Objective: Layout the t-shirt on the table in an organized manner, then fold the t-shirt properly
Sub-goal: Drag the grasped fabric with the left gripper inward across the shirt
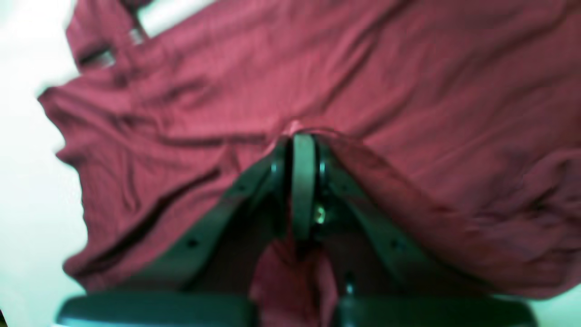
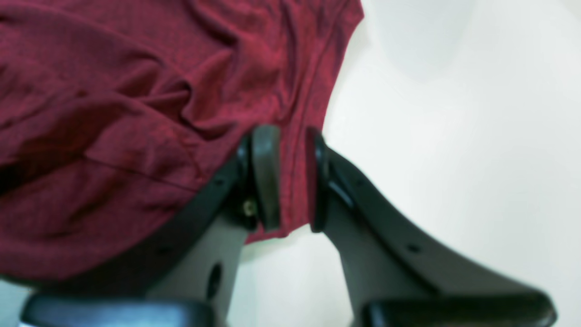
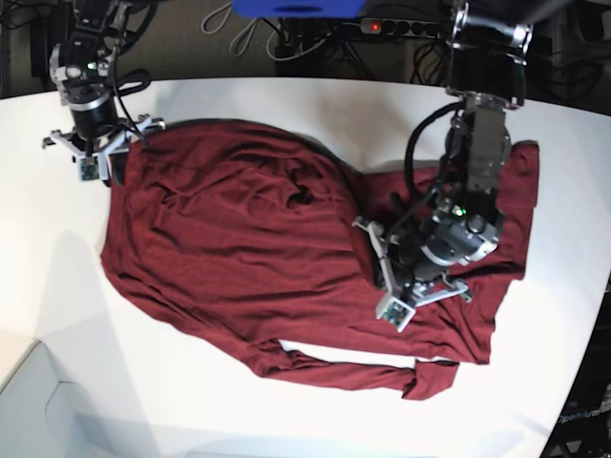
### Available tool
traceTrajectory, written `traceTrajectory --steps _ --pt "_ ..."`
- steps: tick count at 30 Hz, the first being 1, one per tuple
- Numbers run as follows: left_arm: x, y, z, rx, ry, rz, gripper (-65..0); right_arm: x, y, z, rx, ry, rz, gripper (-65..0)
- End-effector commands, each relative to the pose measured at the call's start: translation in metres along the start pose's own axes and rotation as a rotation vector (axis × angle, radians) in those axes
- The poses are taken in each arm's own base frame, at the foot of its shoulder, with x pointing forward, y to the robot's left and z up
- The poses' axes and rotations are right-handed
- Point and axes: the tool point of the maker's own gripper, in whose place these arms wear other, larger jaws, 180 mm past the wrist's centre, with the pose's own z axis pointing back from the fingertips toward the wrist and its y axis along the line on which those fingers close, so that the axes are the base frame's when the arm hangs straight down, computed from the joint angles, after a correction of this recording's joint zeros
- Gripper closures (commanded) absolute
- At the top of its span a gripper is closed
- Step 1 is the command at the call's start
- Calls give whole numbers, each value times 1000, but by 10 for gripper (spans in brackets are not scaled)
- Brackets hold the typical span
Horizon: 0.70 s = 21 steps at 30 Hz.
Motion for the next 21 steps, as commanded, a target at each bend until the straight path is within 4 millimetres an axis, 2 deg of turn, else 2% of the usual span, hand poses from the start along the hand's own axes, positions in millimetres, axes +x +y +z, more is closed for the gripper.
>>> traceTrajectory --steps 1,4,7,13,15,21 --pt "22 8 6 22 -55 -5 -3 12 -5 1 -8 -45 10 -118" --pt "31 2 8 14 -81 2 -3 13 -8 1 -10 -45 22 -118" --pt "32 -2 5 3 -83 14 -3 13 -8 1 -10 -45 22 -118" --pt "41 1 -7 -6 -127 35 -3 13 -8 1 -10 -45 22 -119" --pt "57 2 -8 -6 -162 42 -3 14 -8 0 -10 -47 22 -119" --pt "62 9 -33 -24 -112 66 -5 19 -9 -2 -12 -59 21 -119"
